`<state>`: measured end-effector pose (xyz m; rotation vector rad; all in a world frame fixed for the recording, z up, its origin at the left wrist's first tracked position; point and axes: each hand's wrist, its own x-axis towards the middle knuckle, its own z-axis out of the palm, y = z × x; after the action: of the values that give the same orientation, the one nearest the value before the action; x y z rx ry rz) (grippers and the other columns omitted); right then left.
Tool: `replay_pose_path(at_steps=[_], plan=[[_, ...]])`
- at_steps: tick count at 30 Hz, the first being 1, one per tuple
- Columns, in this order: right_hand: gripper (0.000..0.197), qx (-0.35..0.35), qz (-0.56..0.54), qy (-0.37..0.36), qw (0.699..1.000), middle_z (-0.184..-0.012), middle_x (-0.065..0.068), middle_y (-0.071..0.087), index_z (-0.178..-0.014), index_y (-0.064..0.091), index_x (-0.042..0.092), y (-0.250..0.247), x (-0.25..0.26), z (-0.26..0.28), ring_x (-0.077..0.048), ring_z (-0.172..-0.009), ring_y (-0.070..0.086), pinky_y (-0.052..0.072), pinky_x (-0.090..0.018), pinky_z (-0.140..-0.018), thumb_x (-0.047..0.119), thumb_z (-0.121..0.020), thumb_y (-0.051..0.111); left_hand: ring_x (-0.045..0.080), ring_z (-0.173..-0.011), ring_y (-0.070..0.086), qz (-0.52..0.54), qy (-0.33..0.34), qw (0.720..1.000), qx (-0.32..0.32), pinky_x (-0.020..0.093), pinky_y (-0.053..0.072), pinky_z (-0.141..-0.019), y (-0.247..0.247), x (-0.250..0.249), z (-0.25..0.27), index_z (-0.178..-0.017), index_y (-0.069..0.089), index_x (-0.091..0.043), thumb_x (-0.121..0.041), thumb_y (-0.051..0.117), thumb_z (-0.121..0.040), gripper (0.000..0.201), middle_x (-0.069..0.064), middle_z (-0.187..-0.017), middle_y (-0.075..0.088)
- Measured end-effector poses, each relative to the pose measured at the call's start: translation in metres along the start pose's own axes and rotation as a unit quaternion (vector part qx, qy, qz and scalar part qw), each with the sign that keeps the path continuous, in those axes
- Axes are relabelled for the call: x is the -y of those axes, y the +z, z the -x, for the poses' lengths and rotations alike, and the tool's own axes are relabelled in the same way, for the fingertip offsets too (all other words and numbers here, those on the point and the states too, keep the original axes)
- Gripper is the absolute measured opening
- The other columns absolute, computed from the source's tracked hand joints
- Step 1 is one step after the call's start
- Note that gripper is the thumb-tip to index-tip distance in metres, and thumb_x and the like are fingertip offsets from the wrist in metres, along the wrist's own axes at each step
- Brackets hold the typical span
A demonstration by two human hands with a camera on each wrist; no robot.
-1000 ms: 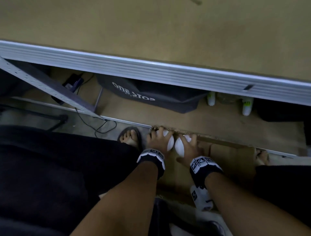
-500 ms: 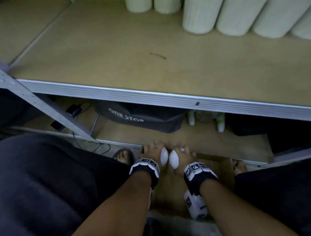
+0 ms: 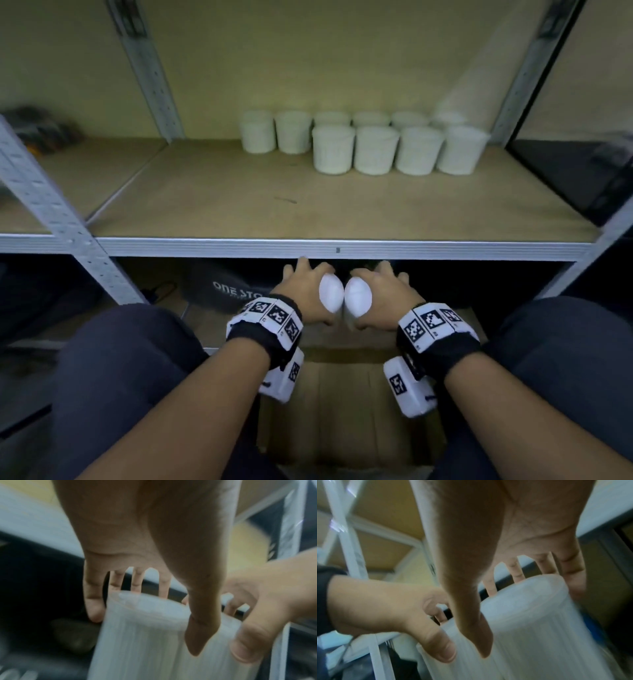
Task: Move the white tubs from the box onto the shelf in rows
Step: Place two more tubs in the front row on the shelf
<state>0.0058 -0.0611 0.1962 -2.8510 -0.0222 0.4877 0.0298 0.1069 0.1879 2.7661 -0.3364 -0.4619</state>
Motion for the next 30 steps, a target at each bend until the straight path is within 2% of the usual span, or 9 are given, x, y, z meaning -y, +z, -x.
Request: replay_pose_path(at_steps=[3, 6, 9, 13, 17, 21, 26, 30], plan=[[0.086, -0.035, -0.024, -0.013, 0.999, -0.133, -0.001, 0.031, -0.136, 0.033, 0.041, -0.032, 0.0, 0.023, -0.037, -0.123, 0.035, 0.044, -0.046, -0.097, 0.042, -0.061, 0.075, 0.032, -0.121, 0.035, 0.004, 0.032, 0.999, -0.034, 0.04, 0.043, -0.09, -0.032, -0.012, 0.019, -0.134, 0.036, -0.035, -0.043, 0.077, -0.06, 0.085, 0.005, -0.127, 0.036], [0.079, -0.095, -0.051, -0.038, 0.994, -0.126, 0.001, 0.043, -0.127, 0.041, 0.039, -0.062, 0.004, 0.039, -0.034, -0.121, 0.043, 0.045, -0.041, -0.095, 0.045, -0.055, 0.072, 0.031, -0.119, 0.042, 0.012, 0.056, 0.995, -0.085, 0.035, 0.04, -0.093, -0.062, -0.022, 0.033, -0.131, 0.041, -0.033, -0.042, 0.077, -0.061, 0.08, 0.007, -0.126, 0.046], [0.076, -0.148, -0.059, -0.06, 0.985, -0.128, -0.001, 0.05, -0.128, 0.046, 0.029, -0.09, 0.011, 0.051, -0.028, -0.12, 0.047, 0.039, -0.036, -0.099, 0.041, -0.059, 0.076, 0.028, -0.121, 0.043, 0.029, 0.065, 0.988, -0.135, 0.036, 0.043, -0.099, -0.089, -0.026, 0.039, -0.129, 0.043, -0.036, -0.049, 0.076, -0.055, 0.082, 0.004, -0.129, 0.047], [0.072, -0.2, -0.062, -0.072, 0.975, -0.132, -0.002, 0.052, -0.129, 0.05, 0.025, -0.117, 0.019, 0.055, -0.024, -0.123, 0.048, 0.037, -0.035, -0.102, 0.041, -0.064, 0.077, 0.026, -0.117, 0.046, 0.026, 0.061, 0.983, -0.173, 0.035, 0.043, -0.093, -0.116, -0.031, 0.035, -0.126, 0.05, -0.033, -0.052, 0.076, -0.058, 0.076, 0.003, -0.123, 0.05], [0.071, -0.229, -0.081, -0.077, 0.967, -0.135, -0.001, 0.052, -0.131, 0.054, 0.025, -0.128, 0.02, 0.04, -0.022, -0.126, 0.047, 0.037, -0.036, -0.106, 0.041, -0.065, 0.077, 0.026, -0.116, 0.047, 0.043, 0.059, 0.975, -0.208, 0.037, 0.046, -0.092, -0.13, -0.032, 0.022, -0.123, 0.054, -0.03, -0.05, 0.076, -0.058, 0.072, 0.003, -0.122, 0.052], [0.072, -0.227, -0.115, -0.06, 0.965, -0.142, -0.004, 0.044, -0.131, 0.056, 0.027, -0.125, 0.015, 0.01, -0.026, -0.132, 0.042, 0.037, -0.038, -0.11, 0.041, -0.064, 0.078, 0.025, -0.119, 0.046, 0.071, 0.053, 0.972, -0.219, 0.032, 0.042, -0.088, -0.128, -0.033, 0.002, -0.121, 0.057, -0.028, -0.045, 0.078, -0.061, 0.065, 0.003, -0.124, 0.052], [0.062, -0.232, -0.114, -0.053, 0.964, -0.144, -0.004, 0.047, -0.131, 0.058, 0.022, -0.118, 0.008, -0.018, -0.025, -0.134, 0.042, 0.032, -0.038, -0.114, 0.041, -0.074, 0.071, 0.026, -0.125, 0.044, 0.094, 0.048, 0.969, -0.222, 0.036, 0.042, -0.1, -0.117, -0.031, -0.018, -0.121, 0.058, -0.023, -0.042, 0.074, -0.068, 0.058, -0.001, -0.133, 0.05], [0.062, -0.229, -0.099, -0.054, 0.967, -0.149, -0.004, 0.042, -0.134, 0.054, 0.022, -0.12, 0.007, -0.027, -0.022, -0.137, 0.04, 0.027, -0.038, -0.117, 0.039, -0.076, 0.068, 0.027, -0.127, 0.041, 0.087, 0.052, 0.972, -0.213, 0.037, 0.038, -0.103, -0.117, -0.03, -0.022, -0.125, 0.055, -0.022, -0.041, 0.072, -0.073, 0.059, -0.001, -0.137, 0.047]])
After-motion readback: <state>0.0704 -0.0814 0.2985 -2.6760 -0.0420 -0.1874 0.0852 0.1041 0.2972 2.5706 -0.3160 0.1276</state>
